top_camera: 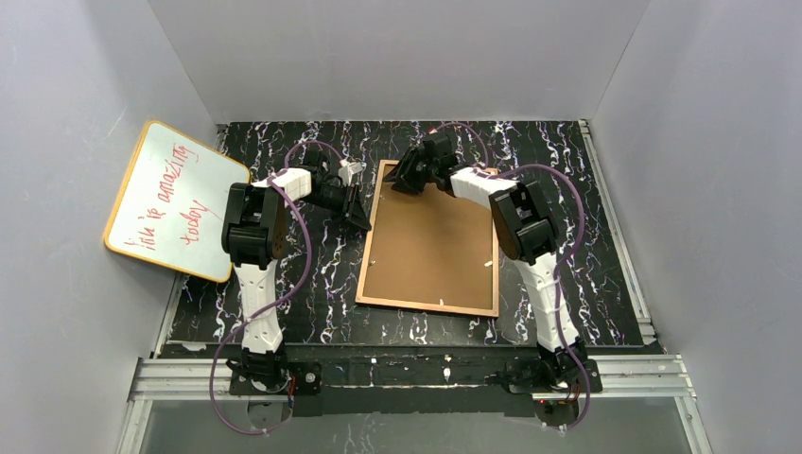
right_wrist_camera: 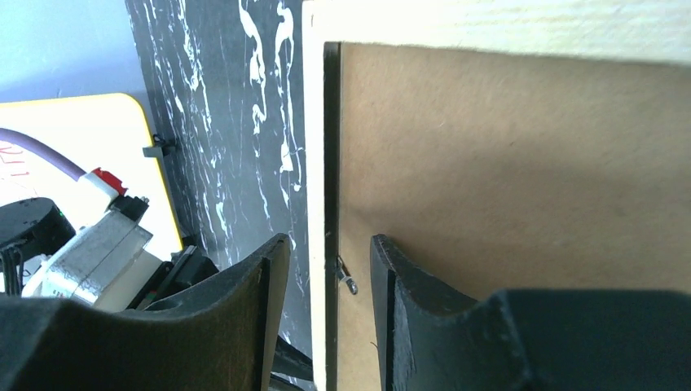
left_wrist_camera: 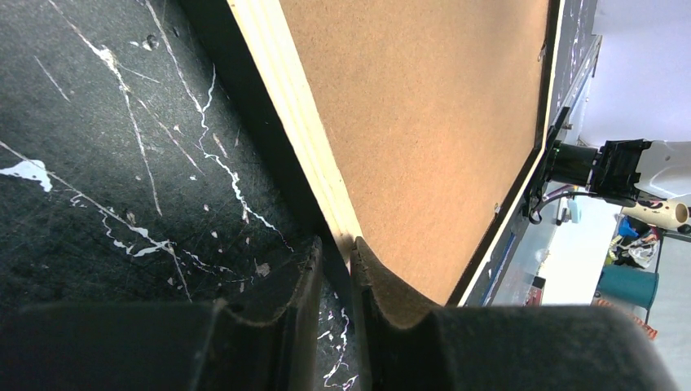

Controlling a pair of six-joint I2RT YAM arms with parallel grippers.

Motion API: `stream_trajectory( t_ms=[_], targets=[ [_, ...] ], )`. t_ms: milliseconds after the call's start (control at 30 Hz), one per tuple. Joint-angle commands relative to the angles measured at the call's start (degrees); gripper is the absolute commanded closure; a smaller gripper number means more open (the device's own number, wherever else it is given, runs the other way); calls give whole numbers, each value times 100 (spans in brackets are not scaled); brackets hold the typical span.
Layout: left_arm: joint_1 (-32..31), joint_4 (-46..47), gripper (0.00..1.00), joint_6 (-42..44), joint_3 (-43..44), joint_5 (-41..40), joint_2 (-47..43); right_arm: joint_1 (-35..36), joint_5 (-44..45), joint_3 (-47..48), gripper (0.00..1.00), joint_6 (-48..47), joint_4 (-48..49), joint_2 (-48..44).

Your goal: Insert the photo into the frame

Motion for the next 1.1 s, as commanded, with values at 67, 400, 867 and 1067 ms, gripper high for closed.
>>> stream_trajectory(
  t_ms=[67,400,867,1067],
  targets=[
    [-71,-159,84,235,-202,-416,-61,-42,-150,337,50,-261,-218,324],
    [-76,-167,84,252,-199,-414,-48,21,-706,642,51,-434,-321,566],
    [-75,-174,84,292,-202,-427,3,264,-963,365,53,-421,-459,306],
    [-75,-173,84,283,-179,-428,4,361,-1054,195,53,-273,-439,152]
  ],
)
